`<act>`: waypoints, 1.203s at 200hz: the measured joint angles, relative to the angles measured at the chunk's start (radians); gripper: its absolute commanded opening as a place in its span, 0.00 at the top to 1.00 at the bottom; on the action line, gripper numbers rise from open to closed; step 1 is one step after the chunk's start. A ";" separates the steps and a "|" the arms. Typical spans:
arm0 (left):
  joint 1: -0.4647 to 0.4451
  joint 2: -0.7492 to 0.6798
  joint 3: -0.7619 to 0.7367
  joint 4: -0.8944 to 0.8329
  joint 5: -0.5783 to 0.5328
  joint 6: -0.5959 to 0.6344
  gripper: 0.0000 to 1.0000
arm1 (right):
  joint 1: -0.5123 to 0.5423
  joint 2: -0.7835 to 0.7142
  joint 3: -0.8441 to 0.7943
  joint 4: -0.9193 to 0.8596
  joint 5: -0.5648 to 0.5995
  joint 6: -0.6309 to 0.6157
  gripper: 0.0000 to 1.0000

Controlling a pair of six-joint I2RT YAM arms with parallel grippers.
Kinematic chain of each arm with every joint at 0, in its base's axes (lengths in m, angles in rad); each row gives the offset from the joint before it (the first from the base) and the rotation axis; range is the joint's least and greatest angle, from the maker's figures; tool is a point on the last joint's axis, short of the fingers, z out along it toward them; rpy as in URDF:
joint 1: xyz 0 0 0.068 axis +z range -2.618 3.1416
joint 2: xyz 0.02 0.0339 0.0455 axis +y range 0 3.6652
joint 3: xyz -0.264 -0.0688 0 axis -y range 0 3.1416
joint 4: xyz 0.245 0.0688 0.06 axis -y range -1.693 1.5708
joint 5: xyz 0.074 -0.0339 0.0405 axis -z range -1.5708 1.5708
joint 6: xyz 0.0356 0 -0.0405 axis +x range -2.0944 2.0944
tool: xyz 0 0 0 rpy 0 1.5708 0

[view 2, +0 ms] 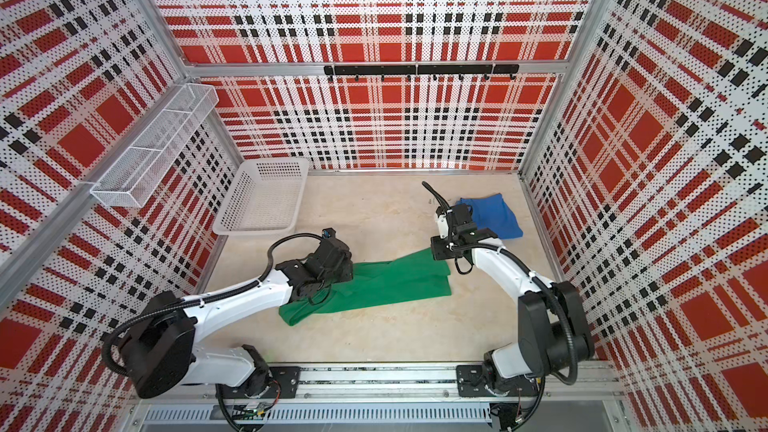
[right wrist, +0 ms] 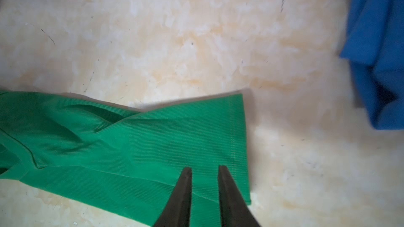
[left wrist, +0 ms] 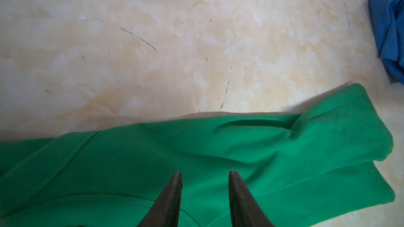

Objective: Fold and stack the tank tops

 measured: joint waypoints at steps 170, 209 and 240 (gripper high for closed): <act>0.200 0.363 0.111 0.252 0.089 0.185 0.58 | 0.061 0.010 -0.256 0.158 0.090 0.323 0.87; 0.203 0.507 0.290 0.246 0.117 0.288 0.57 | 0.225 -0.029 -0.283 0.125 0.087 0.400 0.87; 0.215 0.607 0.435 0.214 0.146 0.360 0.57 | 0.377 -0.089 -0.330 0.099 0.057 0.487 0.84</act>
